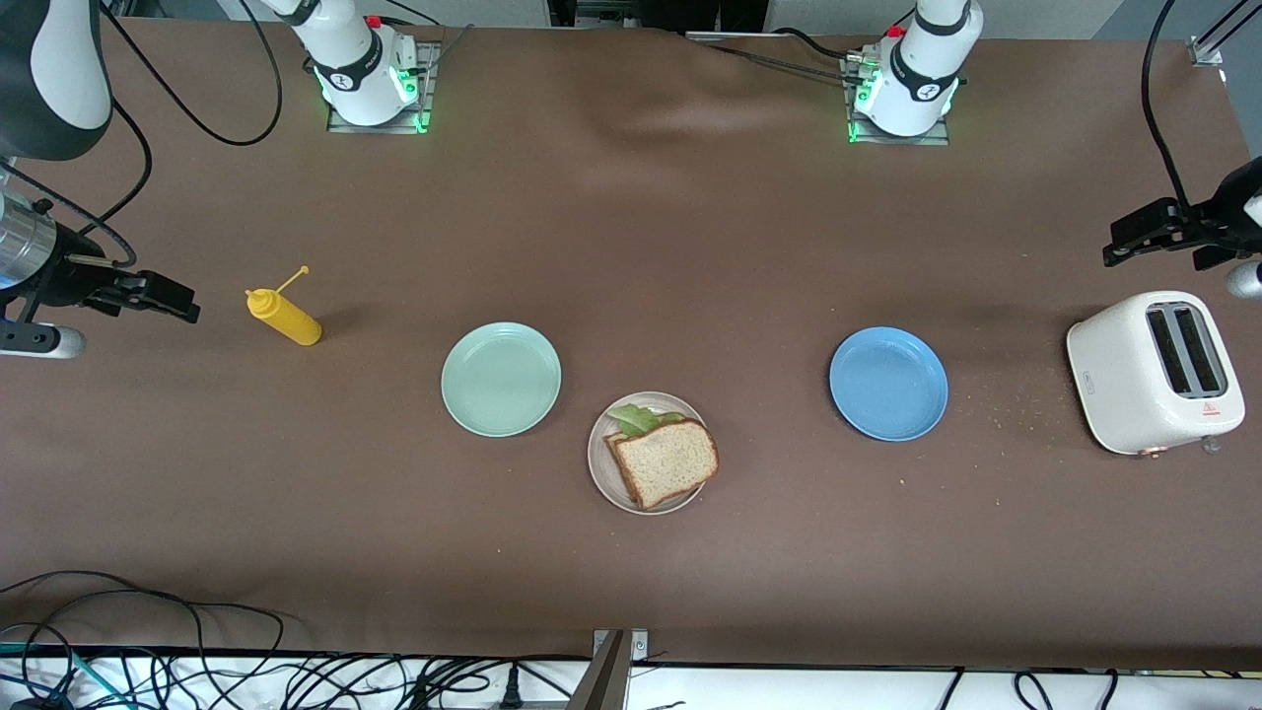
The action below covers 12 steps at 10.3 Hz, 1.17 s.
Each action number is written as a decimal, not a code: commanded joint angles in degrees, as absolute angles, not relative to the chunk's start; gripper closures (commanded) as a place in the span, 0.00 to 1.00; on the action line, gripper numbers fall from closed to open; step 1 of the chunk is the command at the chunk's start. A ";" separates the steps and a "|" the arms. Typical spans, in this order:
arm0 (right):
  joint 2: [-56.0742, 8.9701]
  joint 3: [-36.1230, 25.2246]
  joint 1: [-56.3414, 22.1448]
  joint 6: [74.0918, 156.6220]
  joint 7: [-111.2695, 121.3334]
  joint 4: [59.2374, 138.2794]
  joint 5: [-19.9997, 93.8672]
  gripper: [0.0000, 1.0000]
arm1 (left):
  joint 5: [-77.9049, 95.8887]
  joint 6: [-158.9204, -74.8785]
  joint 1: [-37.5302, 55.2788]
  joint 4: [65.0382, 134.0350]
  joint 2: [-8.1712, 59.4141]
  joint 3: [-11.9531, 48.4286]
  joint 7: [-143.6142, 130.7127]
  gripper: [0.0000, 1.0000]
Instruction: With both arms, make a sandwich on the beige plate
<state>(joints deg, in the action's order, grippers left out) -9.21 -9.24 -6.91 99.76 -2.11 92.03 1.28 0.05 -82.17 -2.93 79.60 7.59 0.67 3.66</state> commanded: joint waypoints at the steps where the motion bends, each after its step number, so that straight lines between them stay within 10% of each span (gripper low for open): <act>1: -8.26 -9.14 -6.77 100.02 -2.55 92.90 1.49 0.00 | 0.97 -81.12 -2.81 77.69 8.61 0.44 4.48 0.00; 12: -8.26 -9.14 -6.85 100.02 -2.55 92.99 1.49 0.00 | 0.97 -81.12 -2.72 77.70 8.70 0.53 4.57 0.00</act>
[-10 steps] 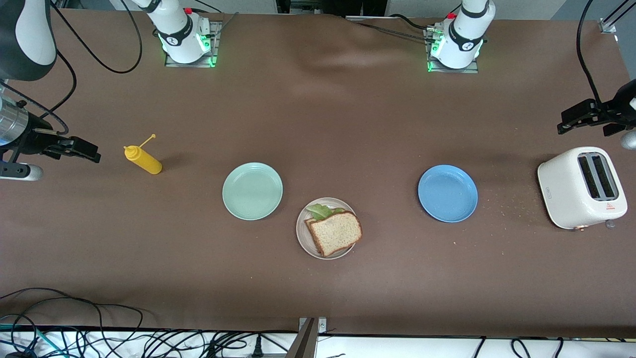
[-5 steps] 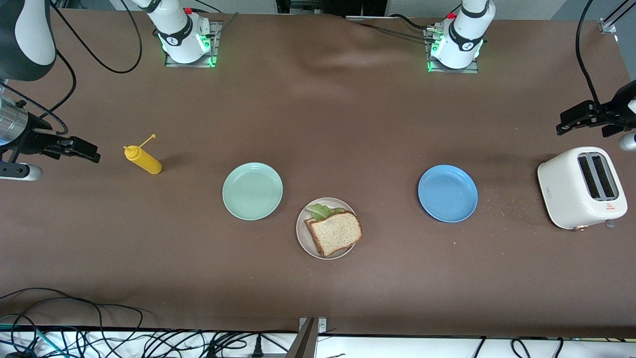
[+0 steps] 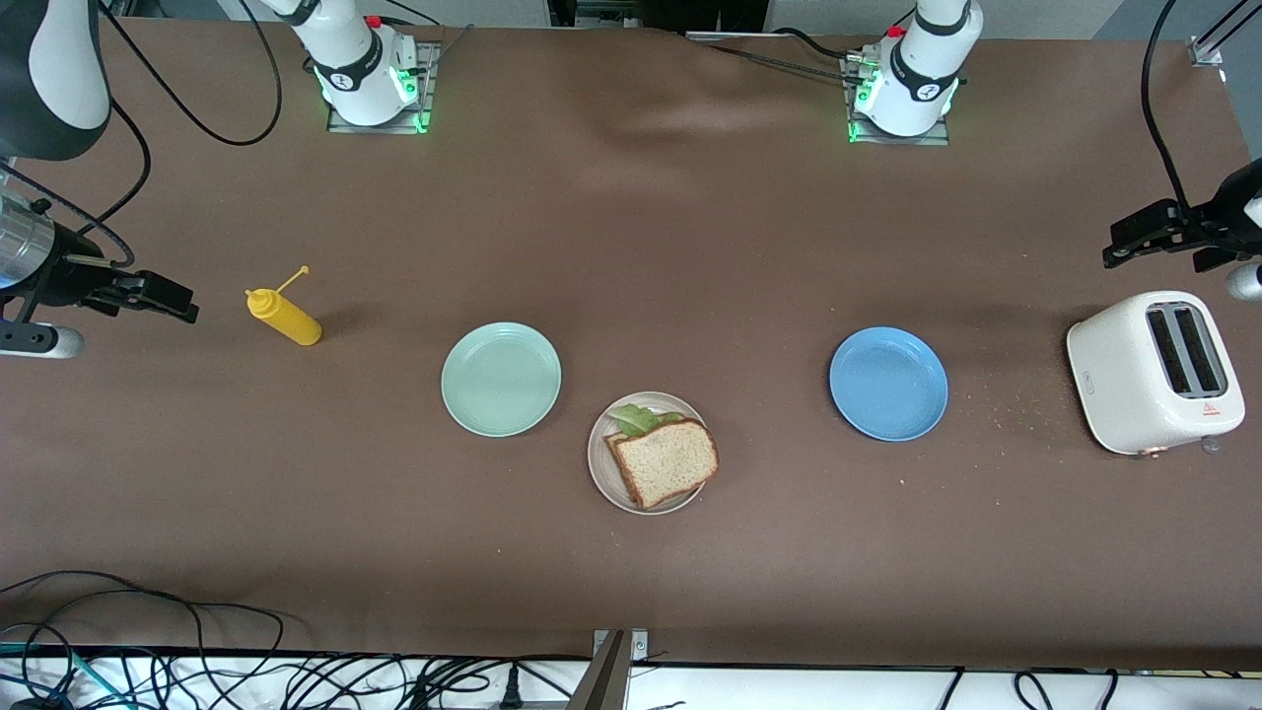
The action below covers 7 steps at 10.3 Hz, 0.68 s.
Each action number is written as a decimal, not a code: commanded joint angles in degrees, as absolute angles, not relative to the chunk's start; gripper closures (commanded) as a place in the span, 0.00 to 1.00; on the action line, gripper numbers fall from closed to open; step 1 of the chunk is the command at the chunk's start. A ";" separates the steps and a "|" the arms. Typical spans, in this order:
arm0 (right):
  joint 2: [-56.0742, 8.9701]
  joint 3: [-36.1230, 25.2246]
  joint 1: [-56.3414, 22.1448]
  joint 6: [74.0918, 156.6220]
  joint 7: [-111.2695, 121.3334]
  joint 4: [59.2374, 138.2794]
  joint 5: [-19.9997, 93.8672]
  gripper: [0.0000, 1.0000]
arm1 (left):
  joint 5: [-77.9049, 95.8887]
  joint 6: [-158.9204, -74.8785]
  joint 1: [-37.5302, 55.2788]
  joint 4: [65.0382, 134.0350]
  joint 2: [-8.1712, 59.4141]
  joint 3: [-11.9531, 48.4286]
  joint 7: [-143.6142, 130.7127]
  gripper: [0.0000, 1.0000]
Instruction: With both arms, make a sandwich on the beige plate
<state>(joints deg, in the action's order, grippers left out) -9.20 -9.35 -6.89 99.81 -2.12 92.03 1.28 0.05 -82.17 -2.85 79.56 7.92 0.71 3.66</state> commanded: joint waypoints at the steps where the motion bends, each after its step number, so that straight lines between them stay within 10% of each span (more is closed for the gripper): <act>1: -8.35 -9.14 -6.77 99.93 -2.55 92.99 1.49 0.00 | 1.05 -81.12 -2.72 77.70 8.70 0.53 4.57 0.00; 7: -8.35 -9.14 -6.94 100.19 -2.55 92.99 1.49 0.00 | 0.97 -81.12 -2.72 77.70 8.70 0.53 4.48 0.00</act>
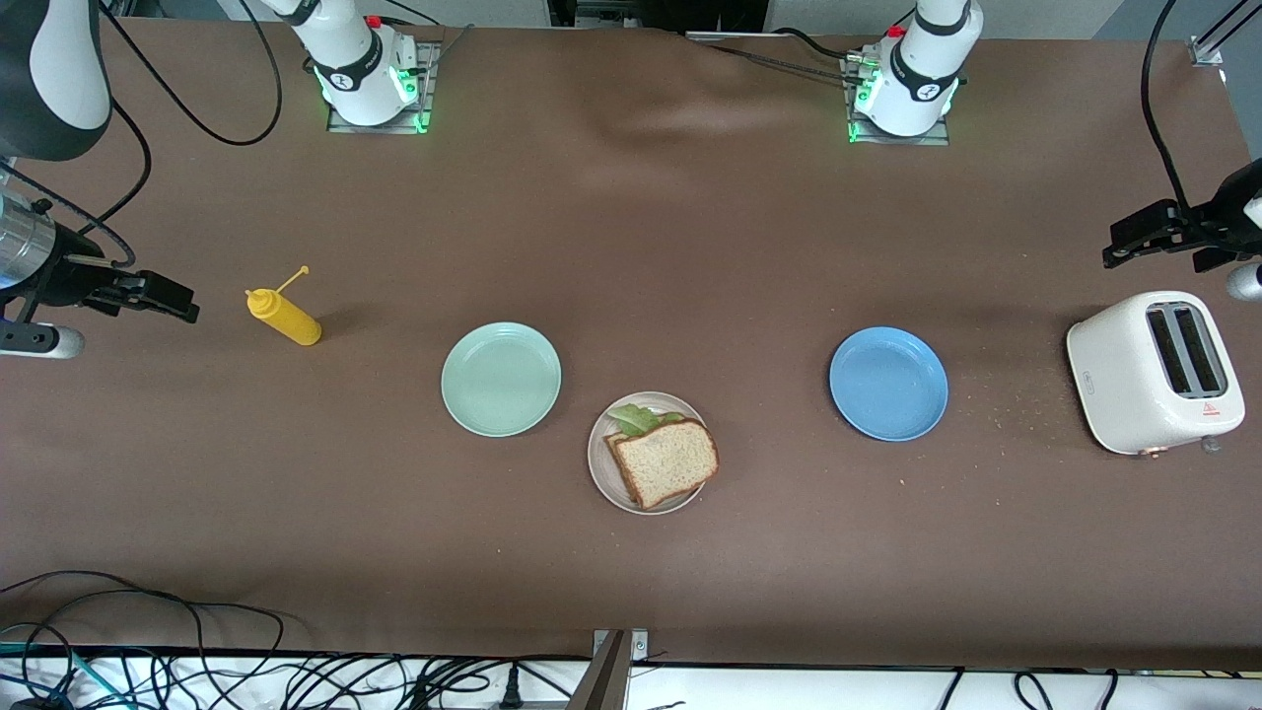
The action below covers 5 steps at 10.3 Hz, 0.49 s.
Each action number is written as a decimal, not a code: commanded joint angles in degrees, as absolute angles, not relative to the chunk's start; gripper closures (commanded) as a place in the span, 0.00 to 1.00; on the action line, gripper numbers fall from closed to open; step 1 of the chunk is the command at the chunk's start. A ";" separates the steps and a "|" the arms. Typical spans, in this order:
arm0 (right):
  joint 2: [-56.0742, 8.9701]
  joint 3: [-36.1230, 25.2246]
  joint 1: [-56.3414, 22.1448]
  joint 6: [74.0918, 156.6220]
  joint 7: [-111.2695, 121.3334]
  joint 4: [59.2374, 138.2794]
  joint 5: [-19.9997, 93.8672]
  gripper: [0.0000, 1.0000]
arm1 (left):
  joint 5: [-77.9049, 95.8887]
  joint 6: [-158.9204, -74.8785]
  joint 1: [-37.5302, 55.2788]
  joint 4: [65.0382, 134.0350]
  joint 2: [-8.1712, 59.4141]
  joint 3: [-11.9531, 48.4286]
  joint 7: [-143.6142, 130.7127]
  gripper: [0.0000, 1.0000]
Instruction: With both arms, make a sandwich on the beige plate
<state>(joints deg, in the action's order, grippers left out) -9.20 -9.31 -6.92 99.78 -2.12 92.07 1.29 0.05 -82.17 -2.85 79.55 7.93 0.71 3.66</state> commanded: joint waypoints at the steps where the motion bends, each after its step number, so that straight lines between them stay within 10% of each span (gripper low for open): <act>1: -8.35 -9.14 -6.94 100.20 -2.55 92.99 1.49 0.00 | 0.97 -81.12 -2.72 77.70 8.70 0.53 4.48 0.00; 5: -8.35 -9.14 -6.94 100.37 -2.64 93.16 1.58 0.01 | 0.97 -81.12 -2.72 77.70 8.70 0.53 4.48 0.00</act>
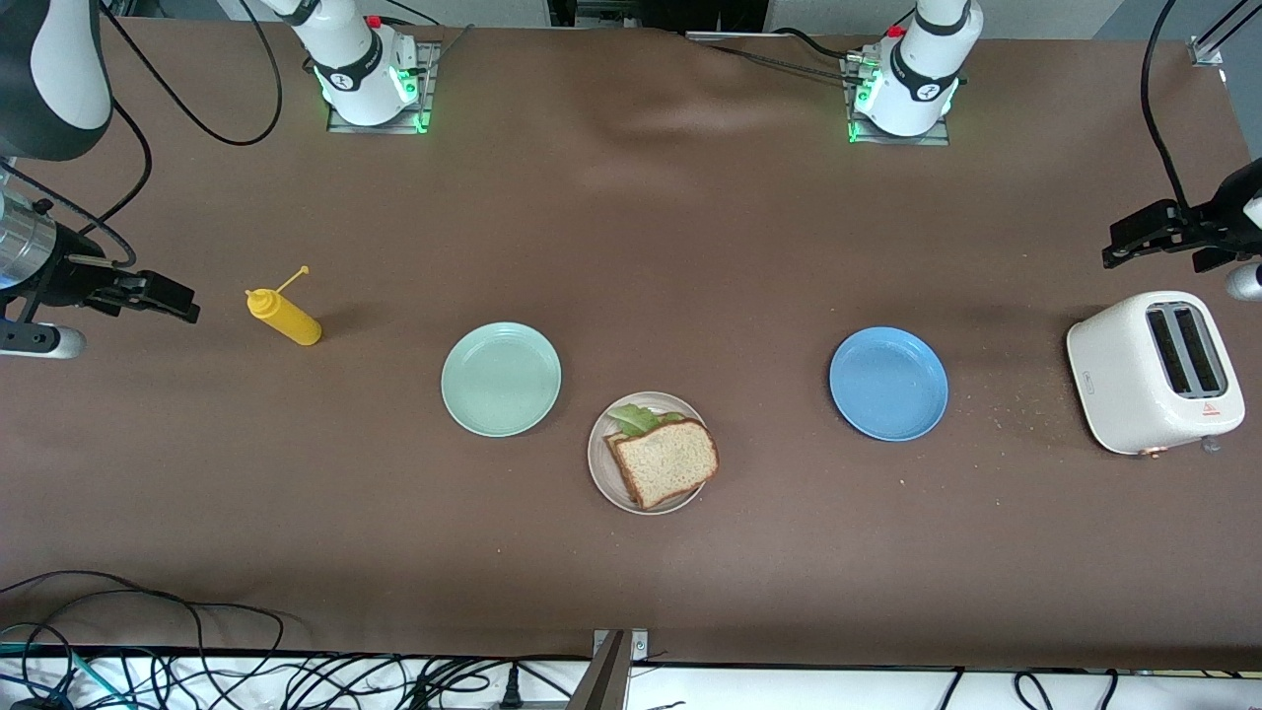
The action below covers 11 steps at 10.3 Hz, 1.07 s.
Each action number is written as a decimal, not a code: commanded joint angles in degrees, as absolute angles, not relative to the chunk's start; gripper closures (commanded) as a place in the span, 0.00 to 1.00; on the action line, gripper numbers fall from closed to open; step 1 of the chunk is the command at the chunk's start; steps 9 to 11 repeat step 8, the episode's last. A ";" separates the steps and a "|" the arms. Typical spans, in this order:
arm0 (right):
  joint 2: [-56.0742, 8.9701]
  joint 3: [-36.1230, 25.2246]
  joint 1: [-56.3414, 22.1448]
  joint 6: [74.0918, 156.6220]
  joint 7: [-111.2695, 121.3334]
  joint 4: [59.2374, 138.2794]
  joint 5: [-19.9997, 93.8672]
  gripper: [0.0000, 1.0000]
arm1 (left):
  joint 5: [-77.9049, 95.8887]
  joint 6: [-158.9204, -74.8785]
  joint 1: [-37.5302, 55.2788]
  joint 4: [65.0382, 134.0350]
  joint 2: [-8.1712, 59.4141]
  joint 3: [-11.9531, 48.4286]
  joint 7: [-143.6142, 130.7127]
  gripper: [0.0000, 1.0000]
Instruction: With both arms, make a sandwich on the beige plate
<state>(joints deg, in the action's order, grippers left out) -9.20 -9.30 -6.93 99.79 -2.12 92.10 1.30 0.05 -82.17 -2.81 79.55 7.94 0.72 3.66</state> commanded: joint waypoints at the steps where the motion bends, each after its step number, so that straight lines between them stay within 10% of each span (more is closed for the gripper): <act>1: -8.26 -9.14 -6.94 100.11 -2.98 93.08 2.63 0.00 | 0.97 -81.12 -2.72 77.70 8.70 0.53 4.48 0.00; 11: -9.05 -9.05 -7.21 99.49 -2.99 90.79 3.42 0.00 | 1.05 -81.12 -2.64 77.70 8.70 0.53 4.48 0.00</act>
